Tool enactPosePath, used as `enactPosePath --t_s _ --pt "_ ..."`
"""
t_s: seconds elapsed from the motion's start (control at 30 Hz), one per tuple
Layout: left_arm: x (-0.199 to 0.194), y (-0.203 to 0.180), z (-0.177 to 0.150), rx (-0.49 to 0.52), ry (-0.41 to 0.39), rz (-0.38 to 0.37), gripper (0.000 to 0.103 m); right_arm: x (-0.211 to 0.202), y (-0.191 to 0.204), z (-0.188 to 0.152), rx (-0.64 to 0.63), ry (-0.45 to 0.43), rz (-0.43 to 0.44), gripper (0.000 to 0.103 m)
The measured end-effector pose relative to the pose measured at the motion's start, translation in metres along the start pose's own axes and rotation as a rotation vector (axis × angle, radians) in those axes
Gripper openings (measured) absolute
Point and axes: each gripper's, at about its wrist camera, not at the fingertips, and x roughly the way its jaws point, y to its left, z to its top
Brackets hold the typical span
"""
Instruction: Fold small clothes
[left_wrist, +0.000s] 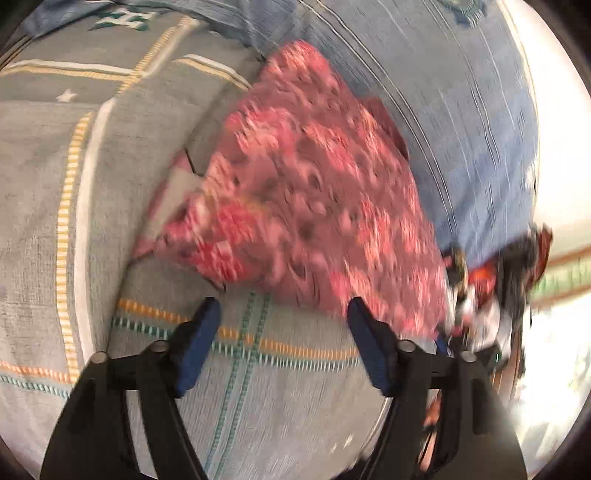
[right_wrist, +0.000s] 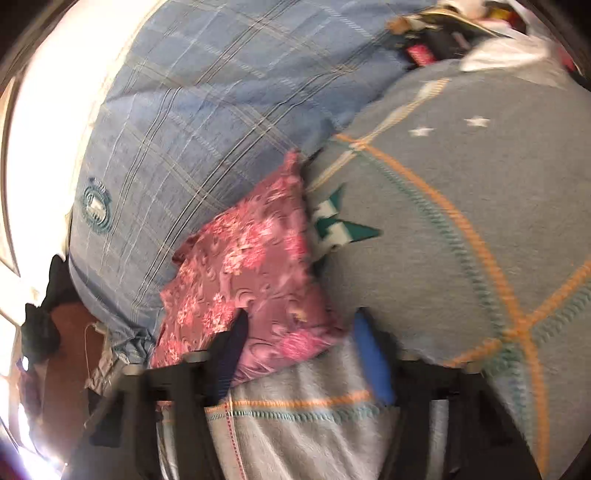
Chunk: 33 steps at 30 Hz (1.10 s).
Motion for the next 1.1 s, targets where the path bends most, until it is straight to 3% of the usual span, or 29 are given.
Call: enactPosePath --t_s 0.07,0.17,0.27,0.33,0.4,0.43,0.47,0.53,0.57,0.6,0.67,0.7,0.77,0.9,0.97,1.03,1.1 --pt "-0.009 0.007 0.008 -0.054 -0.019 -0.033 0.014 -0.011 0.008 0.003 -0.001 -0.055 0.056 0.007" --pt "-0.011 0.016 0.014 -0.105 -0.035 -0.010 0.010 -0.033 0.016 0.005 -0.027 -0.143 0.096 0.007" --pt "-0.007 0.023 0.009 -0.088 -0.027 0.068 0.009 -0.023 -0.002 0.001 0.009 -0.093 0.036 0.006" --pt "-0.011 0.032 0.005 -0.106 -0.027 0.040 0.008 -0.005 -0.014 -0.004 0.024 -0.016 -0.042 0.007" --pt "-0.026 0.035 0.000 -0.100 -0.022 -0.005 0.009 -0.012 -0.019 -0.007 0.044 -0.037 -0.030 0.010" --pt "-0.037 0.033 -0.003 -0.073 -0.029 -0.034 0.009 -0.020 -0.015 -0.006 0.057 -0.059 -0.062 0.016" --pt "-0.044 0.027 -0.006 -0.043 -0.040 -0.057 0.009 -0.030 -0.011 -0.005 0.057 -0.097 -0.088 0.016" --pt "-0.062 0.011 -0.006 0.032 -0.075 -0.089 0.015 -0.044 -0.002 -0.004 0.030 -0.164 -0.088 0.017" --pt "-0.068 0.001 -0.003 0.066 -0.097 -0.086 0.029 -0.049 0.006 -0.002 0.006 -0.190 -0.072 0.018" --pt "-0.073 -0.008 0.000 0.095 -0.118 -0.068 0.050 -0.050 0.014 0.000 -0.017 -0.200 -0.057 0.023" --pt "-0.074 -0.027 0.009 0.144 -0.180 -0.004 0.073 -0.044 0.035 0.005 -0.079 -0.193 -0.026 0.036" --pt "-0.071 -0.037 0.015 0.160 -0.223 0.046 0.077 -0.037 0.045 0.007 -0.119 -0.182 -0.017 0.037" --pt "-0.061 -0.048 0.029 0.173 -0.273 0.132 0.079 -0.023 0.061 0.010 -0.187 -0.167 -0.035 0.037" --pt "-0.019 -0.054 0.056 0.177 -0.204 0.220 0.079 0.014 0.076 0.023 -0.241 -0.147 -0.084 0.037" --pt "0.008 -0.049 0.062 0.181 -0.143 0.273 0.079 0.036 0.077 0.029 -0.289 -0.135 -0.181 0.038" --pt "0.033 -0.036 0.062 0.163 -0.085 0.337 0.078 0.062 0.071 0.031 -0.325 -0.056 -0.289 0.041" --pt "0.041 -0.037 0.054 0.238 -0.143 0.398 0.088 0.071 0.074 0.027 -0.409 -0.069 -0.327 0.041"
